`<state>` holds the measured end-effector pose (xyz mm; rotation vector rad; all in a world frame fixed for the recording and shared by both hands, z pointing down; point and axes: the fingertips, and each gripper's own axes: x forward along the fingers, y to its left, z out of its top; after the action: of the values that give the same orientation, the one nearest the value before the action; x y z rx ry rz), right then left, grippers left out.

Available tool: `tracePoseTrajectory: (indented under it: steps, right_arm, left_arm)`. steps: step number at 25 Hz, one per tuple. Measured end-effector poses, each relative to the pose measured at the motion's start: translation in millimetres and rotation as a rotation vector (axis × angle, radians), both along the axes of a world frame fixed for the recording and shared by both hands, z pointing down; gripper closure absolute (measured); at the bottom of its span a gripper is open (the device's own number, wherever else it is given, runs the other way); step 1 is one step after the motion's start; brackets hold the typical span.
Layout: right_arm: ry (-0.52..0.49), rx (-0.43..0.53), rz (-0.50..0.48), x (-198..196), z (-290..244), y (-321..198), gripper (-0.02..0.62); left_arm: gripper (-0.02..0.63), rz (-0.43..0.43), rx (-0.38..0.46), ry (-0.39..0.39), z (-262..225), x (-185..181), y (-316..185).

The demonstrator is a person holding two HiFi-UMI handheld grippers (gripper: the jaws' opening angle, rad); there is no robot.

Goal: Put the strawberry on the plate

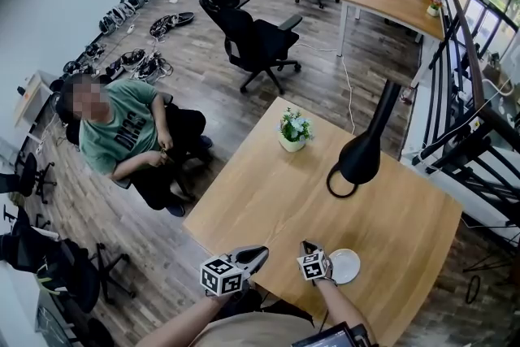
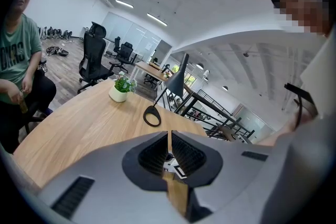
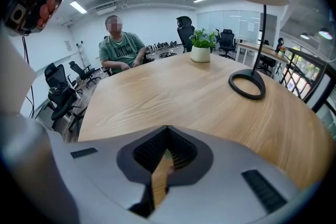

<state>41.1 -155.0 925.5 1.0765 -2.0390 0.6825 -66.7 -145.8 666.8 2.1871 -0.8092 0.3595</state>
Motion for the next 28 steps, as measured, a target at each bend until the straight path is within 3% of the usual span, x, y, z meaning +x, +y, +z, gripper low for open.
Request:
tracePoseTrajectory:
  steps: [17,28]
  right_arm:
    - [-0.083,0.136,0.025,6,-67,-4,0.592]
    - [-0.163,0.254,0.038,10,-154,-3,0.592]
  left_arm:
    - [0.601,0.019,0.016,0.018,-2,12,-4]
    - [0.601,0.045,0.029,0.034,-8,27,1]
